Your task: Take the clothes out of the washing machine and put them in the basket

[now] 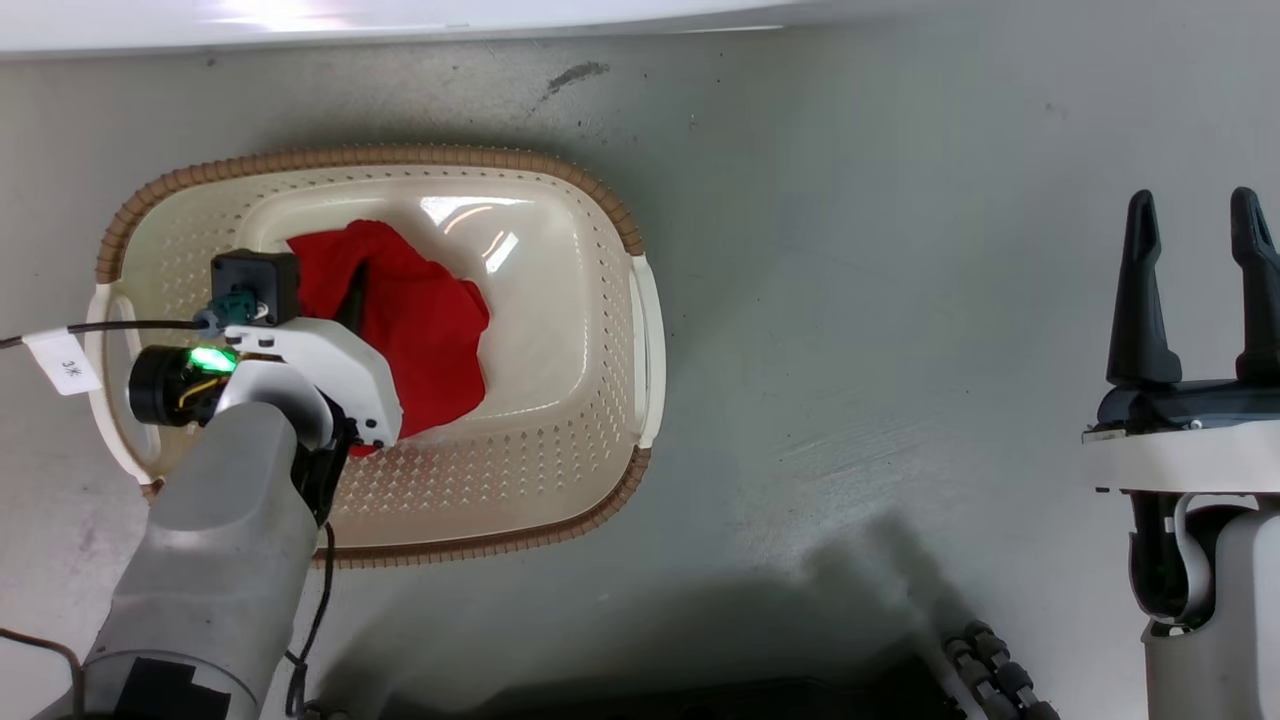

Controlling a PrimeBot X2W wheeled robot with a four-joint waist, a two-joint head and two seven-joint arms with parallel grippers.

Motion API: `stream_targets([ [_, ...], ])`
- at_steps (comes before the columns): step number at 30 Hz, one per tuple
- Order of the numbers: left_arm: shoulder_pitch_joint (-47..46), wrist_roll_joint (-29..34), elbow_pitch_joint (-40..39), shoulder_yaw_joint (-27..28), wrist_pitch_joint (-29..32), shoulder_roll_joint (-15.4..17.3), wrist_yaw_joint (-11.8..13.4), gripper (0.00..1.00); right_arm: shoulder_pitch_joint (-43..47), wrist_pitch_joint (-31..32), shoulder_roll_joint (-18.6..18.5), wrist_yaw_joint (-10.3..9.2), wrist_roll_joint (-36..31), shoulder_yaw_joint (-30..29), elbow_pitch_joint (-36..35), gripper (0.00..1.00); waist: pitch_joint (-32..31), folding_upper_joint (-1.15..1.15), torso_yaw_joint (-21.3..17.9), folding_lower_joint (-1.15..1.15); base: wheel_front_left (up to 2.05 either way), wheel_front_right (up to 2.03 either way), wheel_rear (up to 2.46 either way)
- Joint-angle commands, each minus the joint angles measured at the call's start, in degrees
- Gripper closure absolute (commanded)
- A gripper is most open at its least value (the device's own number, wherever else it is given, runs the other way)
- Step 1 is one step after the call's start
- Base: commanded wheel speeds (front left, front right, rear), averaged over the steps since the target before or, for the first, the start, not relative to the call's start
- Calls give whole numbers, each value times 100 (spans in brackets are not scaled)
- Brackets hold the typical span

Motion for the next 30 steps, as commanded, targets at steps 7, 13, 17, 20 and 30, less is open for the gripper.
stream_targets([
  [7, 145, 176, -72, 68, -15, -18, -16, 0, -130, -15, -2, -6, -73, 23, 59, 0, -350, 0, 15, -1, 0, 0, 0],
  [13, 557, 298, -397, 206, -15, 19, -30, 0, -72, -14, -3, -6, -52, 38, 232, 0, -1037, 0, 28, -1, 0, 0, 0],
  [17, 1022, 310, -824, 320, -15, 2, -39, 0, 56, -15, -4, -6, -61, 27, 367, 0, -1585, 0, 41, -1, 0, 0, 0],
  [20, 1304, 340, -1261, 286, -15, -26, -41, 0, 178, -14, -4, -6, -10, -80, 429, 0, -1971, 0, 106, -1, 0, 0, 0],
  [30, 2116, 411, -2685, 472, -15, 71, -44, 0, 503, -14, -3, -6, -22, -94, 567, 0, -2796, 0, 160, -1, 0, 0, 0],
])
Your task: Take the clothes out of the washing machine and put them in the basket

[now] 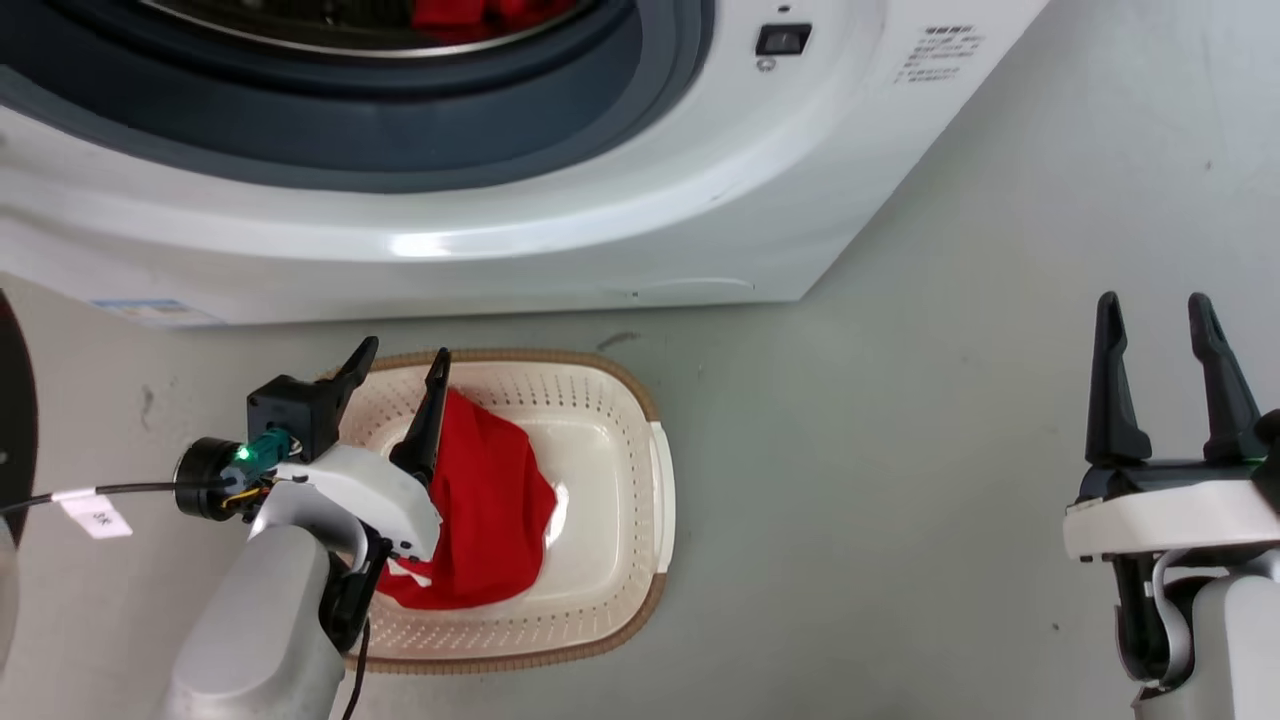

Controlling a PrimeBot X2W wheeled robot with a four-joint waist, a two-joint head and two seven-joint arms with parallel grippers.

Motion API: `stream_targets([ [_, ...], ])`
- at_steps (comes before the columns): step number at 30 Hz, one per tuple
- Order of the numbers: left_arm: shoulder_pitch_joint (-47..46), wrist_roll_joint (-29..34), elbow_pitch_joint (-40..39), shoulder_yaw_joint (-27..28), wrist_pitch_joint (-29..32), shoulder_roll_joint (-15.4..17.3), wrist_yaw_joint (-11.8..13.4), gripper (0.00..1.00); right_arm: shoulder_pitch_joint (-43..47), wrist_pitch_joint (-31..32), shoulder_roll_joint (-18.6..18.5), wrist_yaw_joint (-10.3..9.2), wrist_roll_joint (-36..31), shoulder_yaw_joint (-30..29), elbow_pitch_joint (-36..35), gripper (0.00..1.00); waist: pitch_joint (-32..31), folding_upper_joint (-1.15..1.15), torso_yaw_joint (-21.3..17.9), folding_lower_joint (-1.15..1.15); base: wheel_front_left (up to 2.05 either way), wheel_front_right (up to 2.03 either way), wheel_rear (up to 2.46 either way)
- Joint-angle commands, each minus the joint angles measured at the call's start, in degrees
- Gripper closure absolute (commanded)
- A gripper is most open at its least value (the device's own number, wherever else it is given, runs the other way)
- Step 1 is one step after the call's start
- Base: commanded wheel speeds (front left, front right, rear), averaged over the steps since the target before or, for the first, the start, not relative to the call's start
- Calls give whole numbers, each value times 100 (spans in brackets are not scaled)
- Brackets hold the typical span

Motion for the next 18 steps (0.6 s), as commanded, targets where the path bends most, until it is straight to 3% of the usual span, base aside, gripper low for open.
stream_targets([
  [1, 108, 25, -129, 31, -15, 16, -7, 0, 56, -14, -3, -6, 23, 9, 22, 0, -213, 0, 12, 1, 0, 0, 0],
  [12, 481, 265, -1265, 170, -15, 345, -1, 0, 277, -14, -4, -6, 145, 81, 81, 0, -587, 0, -248, 1, 0, 0, 0],
  [18, 285, 370, -1451, 164, -15, 675, -2, 0, 308, -15, -3, -6, 308, 195, 40, 0, -464, 0, -530, 1, 0, 0, 0],
])
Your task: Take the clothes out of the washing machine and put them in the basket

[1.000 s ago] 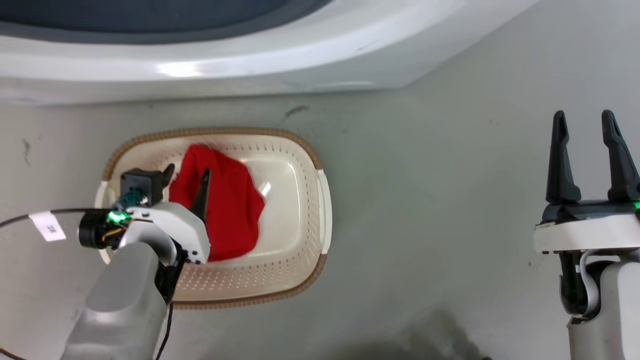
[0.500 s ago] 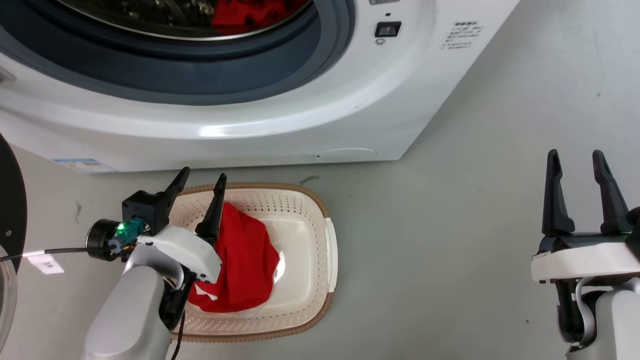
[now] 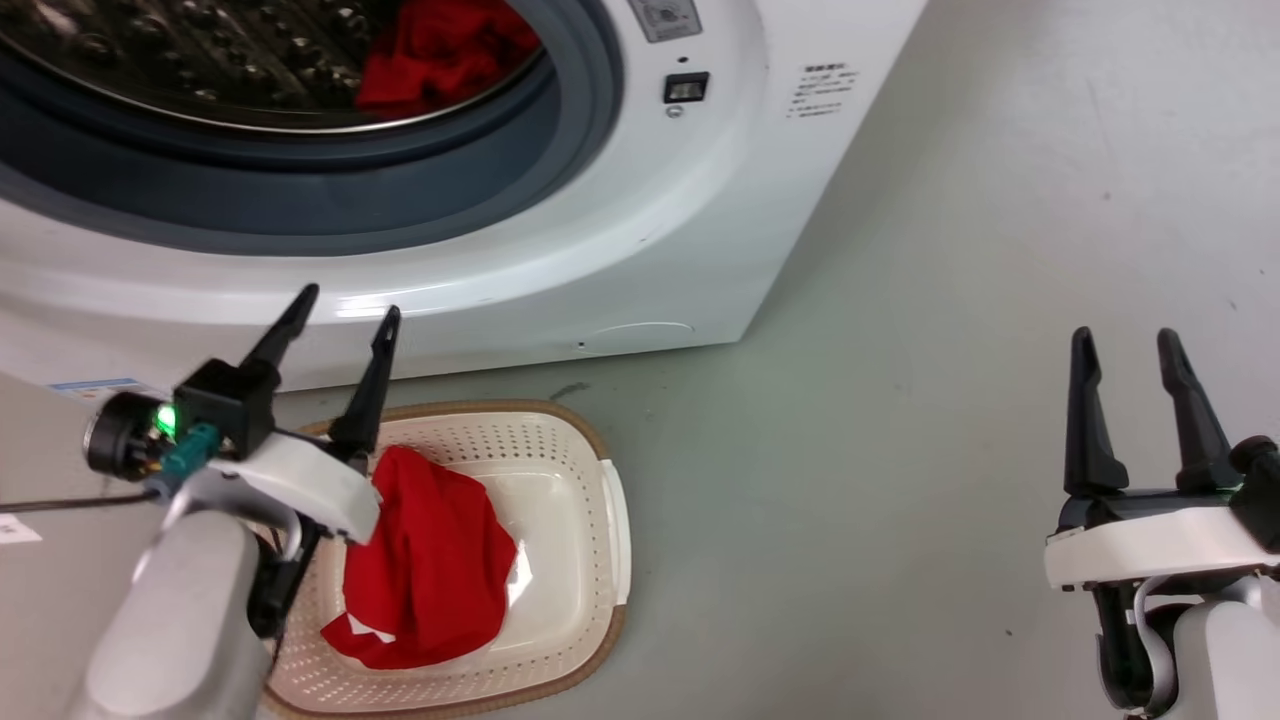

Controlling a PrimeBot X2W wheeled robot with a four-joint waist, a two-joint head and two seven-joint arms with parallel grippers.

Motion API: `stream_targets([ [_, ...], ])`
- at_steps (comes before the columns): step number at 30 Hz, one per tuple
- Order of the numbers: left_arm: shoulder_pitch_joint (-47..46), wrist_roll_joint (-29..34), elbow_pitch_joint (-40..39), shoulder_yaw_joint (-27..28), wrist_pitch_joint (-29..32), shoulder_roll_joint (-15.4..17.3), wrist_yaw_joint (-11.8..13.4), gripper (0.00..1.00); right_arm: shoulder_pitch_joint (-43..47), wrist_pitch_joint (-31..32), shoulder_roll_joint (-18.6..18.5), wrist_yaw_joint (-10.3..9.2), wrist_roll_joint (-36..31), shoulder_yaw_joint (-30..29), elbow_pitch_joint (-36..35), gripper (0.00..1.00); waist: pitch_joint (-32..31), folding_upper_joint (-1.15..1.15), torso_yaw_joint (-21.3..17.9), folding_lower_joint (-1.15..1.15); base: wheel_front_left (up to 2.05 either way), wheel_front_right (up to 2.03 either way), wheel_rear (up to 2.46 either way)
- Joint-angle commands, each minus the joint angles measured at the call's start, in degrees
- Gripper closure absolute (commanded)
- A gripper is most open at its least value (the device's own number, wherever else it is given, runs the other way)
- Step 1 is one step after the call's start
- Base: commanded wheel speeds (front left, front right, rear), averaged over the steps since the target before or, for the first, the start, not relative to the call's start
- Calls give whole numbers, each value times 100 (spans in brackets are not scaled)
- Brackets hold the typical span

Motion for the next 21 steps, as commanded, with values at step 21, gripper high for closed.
stream_targets([
  [21, -4813, -1043, 933, -1428, 3043, 1568, 6, 0, -355, -15, 2, -5, 813, 615, -335, 0, 2151, 0, -1197, 1, 0, 0, 0],
])
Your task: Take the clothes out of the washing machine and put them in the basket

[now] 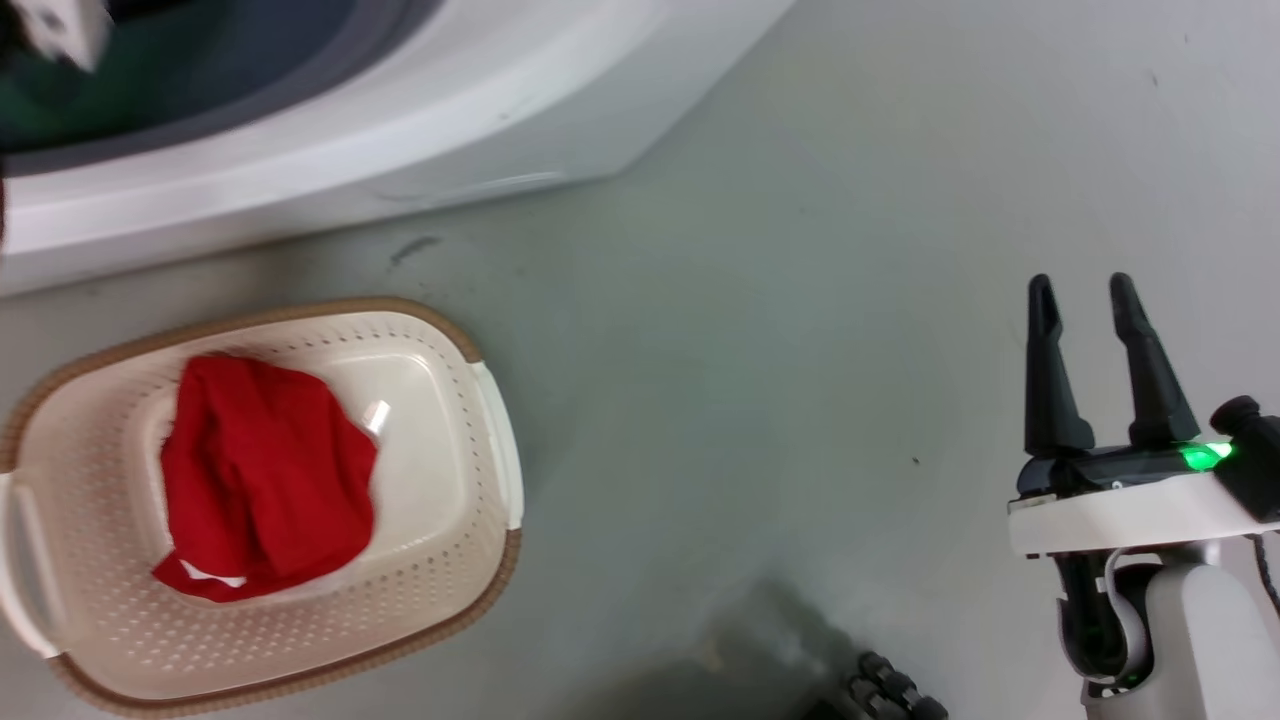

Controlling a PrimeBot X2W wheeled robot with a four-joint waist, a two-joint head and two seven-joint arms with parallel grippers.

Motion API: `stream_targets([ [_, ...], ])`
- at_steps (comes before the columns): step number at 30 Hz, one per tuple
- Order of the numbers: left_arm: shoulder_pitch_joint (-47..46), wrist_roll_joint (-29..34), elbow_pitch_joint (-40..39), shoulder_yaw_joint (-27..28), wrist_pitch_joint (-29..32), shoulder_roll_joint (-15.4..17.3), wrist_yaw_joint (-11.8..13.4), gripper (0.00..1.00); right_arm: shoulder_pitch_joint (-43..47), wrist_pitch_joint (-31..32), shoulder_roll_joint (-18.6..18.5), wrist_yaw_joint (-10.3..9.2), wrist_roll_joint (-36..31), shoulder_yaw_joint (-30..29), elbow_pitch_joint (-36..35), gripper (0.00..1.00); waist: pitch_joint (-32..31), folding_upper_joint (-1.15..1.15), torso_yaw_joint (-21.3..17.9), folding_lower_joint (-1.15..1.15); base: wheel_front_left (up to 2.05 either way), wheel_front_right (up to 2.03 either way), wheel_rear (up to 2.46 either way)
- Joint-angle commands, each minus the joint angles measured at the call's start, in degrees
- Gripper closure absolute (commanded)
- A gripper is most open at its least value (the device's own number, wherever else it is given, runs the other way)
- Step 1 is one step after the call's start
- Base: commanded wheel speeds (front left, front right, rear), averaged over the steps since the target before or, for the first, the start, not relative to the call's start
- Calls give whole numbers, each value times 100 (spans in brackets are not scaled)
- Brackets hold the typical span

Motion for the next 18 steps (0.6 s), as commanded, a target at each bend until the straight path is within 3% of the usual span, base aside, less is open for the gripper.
stream_targets([
  [1, -385, -53, 169, -76, 177, 73, 6, 0, -100, -15, 7, -5, 50, 84, -27, 0, 427, 0, -303, -1, 0, 0, 0],
  [7, -1397, -453, 880, -140, 817, 43, 6, 0, -115, -16, 5, -5, 186, 331, -92, 0, 699, 0, -559, -1, 0, 0, 0],
  [12, -2052, -386, 1283, -576, 1432, 205, 7, 0, -133, -16, 9, -4, 346, 510, -173, 0, 926, 0, -764, -1, 0, 0, 0],
  [18, -2494, -474, 1947, -573, 1873, -24, 126, 0, -112, -15, 8, -5, 511, 655, -206, 0, 1080, 0, -812, -1, 0, 0, 0],
])
